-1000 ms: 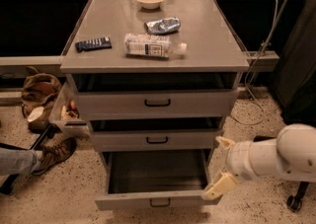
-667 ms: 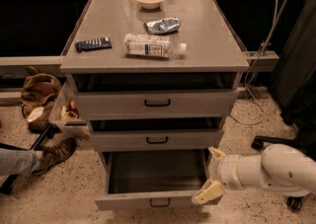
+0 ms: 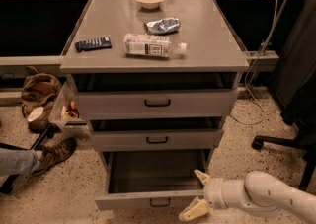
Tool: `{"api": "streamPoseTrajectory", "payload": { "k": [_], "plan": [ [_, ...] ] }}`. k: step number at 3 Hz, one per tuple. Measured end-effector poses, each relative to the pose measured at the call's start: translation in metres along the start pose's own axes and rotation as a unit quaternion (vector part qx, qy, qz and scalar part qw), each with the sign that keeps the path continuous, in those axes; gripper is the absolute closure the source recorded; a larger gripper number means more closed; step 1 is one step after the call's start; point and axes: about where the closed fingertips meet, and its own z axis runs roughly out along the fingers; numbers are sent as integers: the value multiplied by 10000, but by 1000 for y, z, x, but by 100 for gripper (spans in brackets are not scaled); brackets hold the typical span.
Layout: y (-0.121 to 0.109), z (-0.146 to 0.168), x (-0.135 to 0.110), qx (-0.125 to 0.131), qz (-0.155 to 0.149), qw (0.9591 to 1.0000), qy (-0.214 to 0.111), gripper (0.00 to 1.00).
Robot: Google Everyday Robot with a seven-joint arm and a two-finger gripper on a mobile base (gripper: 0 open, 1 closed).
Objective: Close bottom drawer
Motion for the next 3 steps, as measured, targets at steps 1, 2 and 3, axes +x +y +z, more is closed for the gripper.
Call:
{"api": "streamPoseTrajectory", "payload": {
  "k": [1,2,3],
  "plan": [
    [27,26,39,-302,386,9984,-287,0],
    [27,26,39,-302,386,9984,-287,0],
    [17,54,65,-357,518,9976,-282,0]
  ]
}}
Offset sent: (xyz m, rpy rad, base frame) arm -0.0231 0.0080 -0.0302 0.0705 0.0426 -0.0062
